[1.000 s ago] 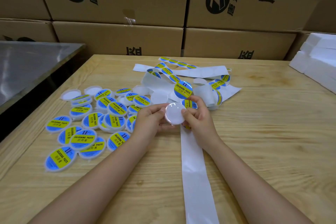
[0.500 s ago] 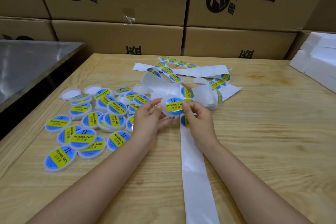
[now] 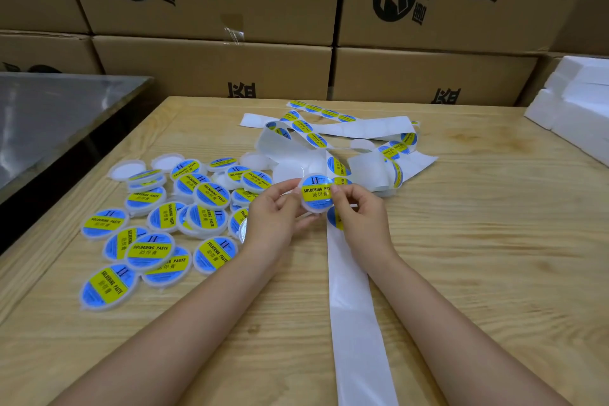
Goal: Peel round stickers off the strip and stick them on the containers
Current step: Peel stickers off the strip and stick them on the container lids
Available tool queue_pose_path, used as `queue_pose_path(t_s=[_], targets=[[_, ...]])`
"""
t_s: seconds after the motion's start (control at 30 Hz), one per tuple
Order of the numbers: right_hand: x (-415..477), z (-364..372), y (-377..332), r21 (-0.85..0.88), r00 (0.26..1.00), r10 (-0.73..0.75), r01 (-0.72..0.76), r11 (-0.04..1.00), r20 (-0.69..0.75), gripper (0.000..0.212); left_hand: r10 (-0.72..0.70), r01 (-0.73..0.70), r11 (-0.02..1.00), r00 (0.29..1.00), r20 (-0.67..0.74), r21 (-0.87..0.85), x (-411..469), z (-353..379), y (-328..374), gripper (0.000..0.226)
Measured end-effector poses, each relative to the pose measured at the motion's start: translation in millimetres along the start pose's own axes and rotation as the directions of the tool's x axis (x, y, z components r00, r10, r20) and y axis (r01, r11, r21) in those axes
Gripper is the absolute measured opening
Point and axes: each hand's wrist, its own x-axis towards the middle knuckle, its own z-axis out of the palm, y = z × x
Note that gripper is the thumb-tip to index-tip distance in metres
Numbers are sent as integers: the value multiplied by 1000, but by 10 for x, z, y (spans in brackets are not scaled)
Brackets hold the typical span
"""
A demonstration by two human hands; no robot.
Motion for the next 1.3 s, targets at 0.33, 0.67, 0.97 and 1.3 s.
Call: queue_pose_path(t_s=[0.33,0.67,0.97,1.3], targets=[[-22,7,-47,-41,1000,8,-8,999,4,23,19,-19,999,1000,-5,50,3,-1,-32,12],[-56,-5,-80,-233,996,-63,49,971,-56,18,150,-144,975,988,-27,166,-3,8,-79,15],[-85,-17,-170,-242,988,-86,52,969,-132,8,339,-336,889,940,47,310,-101,30,-65,24],[-147,44,-181,-459,983,-152,87,884,-107,31,305,-309,921,951,56,238,-64,3,-67,20]])
